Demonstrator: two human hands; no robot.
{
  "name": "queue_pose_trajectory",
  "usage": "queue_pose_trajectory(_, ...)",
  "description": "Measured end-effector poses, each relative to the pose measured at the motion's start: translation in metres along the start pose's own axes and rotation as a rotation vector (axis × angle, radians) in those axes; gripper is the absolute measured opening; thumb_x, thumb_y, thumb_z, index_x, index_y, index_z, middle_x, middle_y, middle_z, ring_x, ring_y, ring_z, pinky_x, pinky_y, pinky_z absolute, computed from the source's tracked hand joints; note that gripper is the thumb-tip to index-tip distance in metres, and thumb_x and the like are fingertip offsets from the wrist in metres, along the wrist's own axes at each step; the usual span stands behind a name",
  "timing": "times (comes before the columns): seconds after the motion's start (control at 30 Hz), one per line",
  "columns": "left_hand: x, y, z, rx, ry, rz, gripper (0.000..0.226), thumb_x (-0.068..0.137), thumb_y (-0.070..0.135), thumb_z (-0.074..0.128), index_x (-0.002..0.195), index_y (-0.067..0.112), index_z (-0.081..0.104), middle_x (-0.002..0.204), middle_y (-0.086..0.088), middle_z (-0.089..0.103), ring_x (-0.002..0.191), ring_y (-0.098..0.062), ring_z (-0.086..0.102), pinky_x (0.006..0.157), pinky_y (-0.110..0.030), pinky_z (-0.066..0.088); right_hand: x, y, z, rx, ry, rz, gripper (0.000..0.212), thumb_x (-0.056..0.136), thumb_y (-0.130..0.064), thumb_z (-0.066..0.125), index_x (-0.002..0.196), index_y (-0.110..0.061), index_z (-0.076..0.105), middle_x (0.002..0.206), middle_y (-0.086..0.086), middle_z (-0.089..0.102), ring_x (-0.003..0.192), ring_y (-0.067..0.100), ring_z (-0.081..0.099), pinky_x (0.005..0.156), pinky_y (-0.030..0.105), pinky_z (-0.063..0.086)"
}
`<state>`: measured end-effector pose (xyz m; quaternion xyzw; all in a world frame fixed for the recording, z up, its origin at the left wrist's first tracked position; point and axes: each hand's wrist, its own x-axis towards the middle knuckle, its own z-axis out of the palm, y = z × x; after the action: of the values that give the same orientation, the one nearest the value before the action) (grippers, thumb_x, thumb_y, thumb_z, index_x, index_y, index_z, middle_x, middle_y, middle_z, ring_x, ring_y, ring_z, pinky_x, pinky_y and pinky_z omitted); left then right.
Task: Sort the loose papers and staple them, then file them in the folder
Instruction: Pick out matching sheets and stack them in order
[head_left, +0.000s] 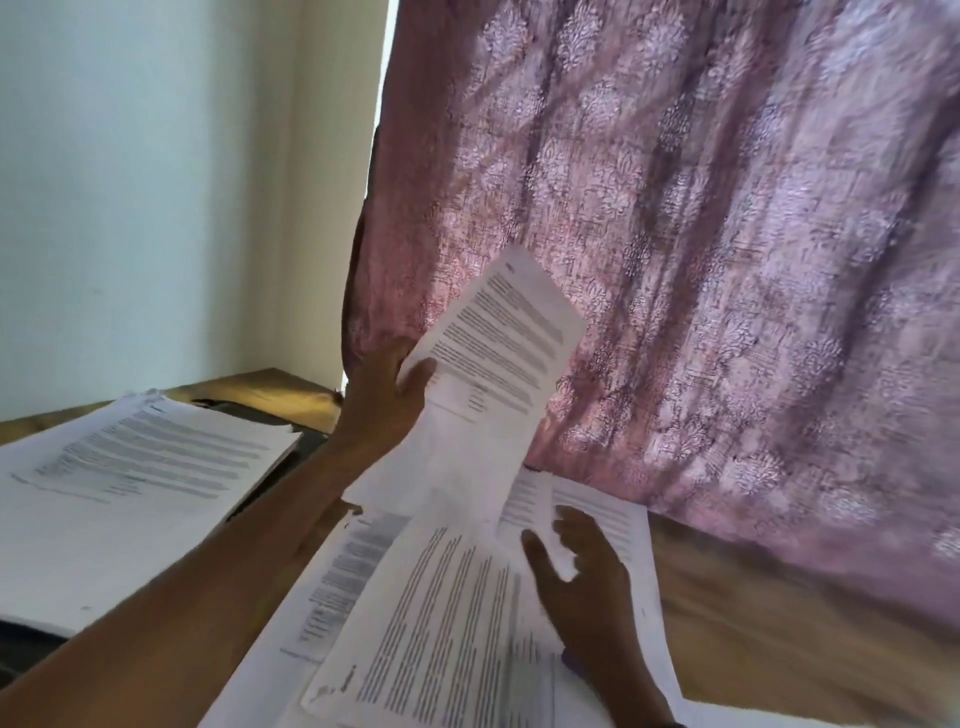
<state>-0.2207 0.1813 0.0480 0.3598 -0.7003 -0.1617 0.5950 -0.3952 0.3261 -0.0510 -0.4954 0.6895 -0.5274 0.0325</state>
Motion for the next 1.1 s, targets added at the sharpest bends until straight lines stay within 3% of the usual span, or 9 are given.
queue_pose_trajectory(0.07, 0.002, 0.014, 0.003, -0.148, -0.022, -0.017, 0.029, 0.094, 0.025, 0.057, 0.117, 0.007, 0.061, 0.105, 0.005, 0.063, 0.091, -0.011, 0.06, 0.073, -0.005, 0.043, 0.008, 0.0, -0.01, 0.185, 0.076, 0.119, 0.104, 0.043, -0.093, 0.057, 0.121, -0.025, 0.056, 0.112, -0.006, 0.064, 0.106, 0.011, 0.061, 0.094, 0.031, 0.049)
queue_pose_trajectory(0.13, -0.003, 0.018, 0.012, -0.247, -0.003, -0.071, 0.023, 0.094, 0.021, 0.058, 0.113, 0.009, 0.062, 0.102, 0.009, 0.062, 0.086, -0.003, 0.06, 0.07, -0.002, 0.044, 0.015, 0.004, -0.02, 0.31, 0.062, 0.199, 0.107, 0.037, -0.091, 0.062, 0.121, -0.025, 0.053, 0.115, -0.004, 0.063, 0.107, 0.012, 0.06, 0.095, 0.033, 0.049)
queue_pose_trajectory(0.23, -0.015, 0.015, 0.033, -0.413, 0.04, -0.148, 0.014, 0.094, 0.019, 0.057, 0.105, 0.012, 0.063, 0.093, 0.014, 0.064, 0.084, 0.003, 0.06, 0.063, -0.001, 0.046, 0.023, 0.009, -0.036, 0.434, 0.019, 0.215, 0.088, 0.049, -0.078, 0.074, 0.115, -0.022, 0.061, 0.109, -0.002, 0.07, 0.098, 0.015, 0.068, 0.079, 0.027, 0.056)
queue_pose_trajectory(0.37, -0.038, 0.006, 0.067, -0.652, 0.002, -0.328, 0.009, 0.095, 0.021, 0.054, 0.094, 0.016, 0.063, 0.078, 0.01, 0.069, 0.068, 0.003, 0.067, 0.058, -0.008, 0.048, 0.026, 0.014, -0.05, 0.621, 0.013, 0.271, 0.025, 0.082, -0.019, 0.073, 0.104, -0.008, 0.066, 0.083, 0.008, 0.074, 0.069, 0.021, 0.072, 0.054, 0.029, 0.057)
queue_pose_trajectory(0.53, -0.069, -0.028, 0.096, -0.717, -0.117, -0.586, 0.01, 0.095, 0.033, 0.053, 0.092, 0.026, 0.06, 0.095, 0.002, 0.068, 0.084, -0.012, 0.063, 0.075, -0.029, 0.05, 0.029, 0.025, -0.058, 0.573, 0.065, 0.306, 0.02, 0.096, -0.02, 0.056, 0.095, -0.003, 0.066, 0.073, 0.013, 0.068, 0.054, 0.016, 0.065, 0.046, 0.028, 0.053)
queue_pose_trajectory(0.7, -0.069, -0.028, 0.092, -0.62, -0.153, -0.646, 0.015, 0.096, 0.03, 0.052, 0.103, 0.017, 0.054, 0.094, -0.001, 0.062, 0.079, -0.012, 0.055, 0.083, -0.034, 0.04, 0.026, 0.028, -0.055, 0.574, 0.041, 0.298, 0.013, 0.097, -0.014, 0.054, 0.101, -0.006, 0.064, 0.081, 0.01, 0.071, 0.061, 0.014, 0.069, 0.049, 0.028, 0.056)
queue_pose_trajectory(0.9, -0.062, -0.033, 0.076, -0.638, -0.134, -0.639, 0.026, 0.092, 0.042, 0.057, 0.106, 0.021, 0.064, 0.111, -0.007, 0.068, 0.105, -0.03, 0.062, 0.1, -0.054, 0.045, 0.027, 0.031, -0.062, 0.607, 0.05, 0.276, 0.017, 0.089, 0.001, 0.064, 0.104, -0.006, 0.067, 0.083, 0.001, 0.076, 0.074, 0.019, 0.074, 0.057, 0.03, 0.058)
queue_pose_trajectory(1.0, -0.054, -0.036, 0.069, -0.696, -0.131, -0.597, 0.054, 0.076, 0.062, 0.066, 0.114, 0.025, 0.062, 0.116, -0.002, 0.066, 0.109, -0.026, 0.061, 0.101, -0.05, 0.045, 0.026, 0.03, -0.061, 0.644, -0.002, 0.279, 0.015, 0.09, -0.001, 0.062, 0.105, -0.005, 0.066, 0.085, 0.004, 0.077, 0.076, 0.022, 0.074, 0.059, 0.03, 0.059)
queue_pose_trajectory(1.1, -0.051, -0.031, 0.061, -0.752, -0.192, -0.554, 0.019, 0.087, 0.034, 0.065, 0.104, 0.028, 0.061, 0.103, 0.006, 0.067, 0.093, -0.011, 0.063, 0.081, -0.03, 0.049, 0.025, 0.027, -0.059, 0.719, -0.073, 0.273, 0.019, 0.089, 0.001, 0.062, 0.107, 0.003, 0.065, 0.093, 0.015, 0.075, 0.083, 0.03, 0.073, 0.065, 0.035, 0.061)
